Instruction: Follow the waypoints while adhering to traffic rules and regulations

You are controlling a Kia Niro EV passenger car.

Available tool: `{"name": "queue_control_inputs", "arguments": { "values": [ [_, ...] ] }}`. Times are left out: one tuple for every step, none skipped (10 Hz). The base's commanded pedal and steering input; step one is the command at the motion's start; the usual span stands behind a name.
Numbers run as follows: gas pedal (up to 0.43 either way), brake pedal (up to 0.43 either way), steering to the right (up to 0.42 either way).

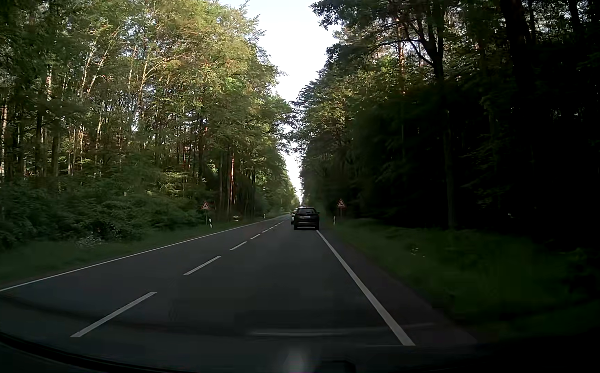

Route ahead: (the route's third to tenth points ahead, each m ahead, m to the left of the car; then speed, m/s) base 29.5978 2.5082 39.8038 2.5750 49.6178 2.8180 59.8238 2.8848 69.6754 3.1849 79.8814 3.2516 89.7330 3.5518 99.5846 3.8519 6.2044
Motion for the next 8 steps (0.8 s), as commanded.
{"name": "queue_control_inputs", "arguments": {
  "values": [
    [0.0,0.0,-0.003],
    [0.0,0.0,-0.003],
    [0.0,0.0,-0.003],
    [0.0,0.0,-0.003],
    [0.0,0.0,-0.003],
    [0.0,0.0,-0.003],
    [0.0,0.0,-0.003],
    [0.0,0.0,-0.003]
  ]
}}
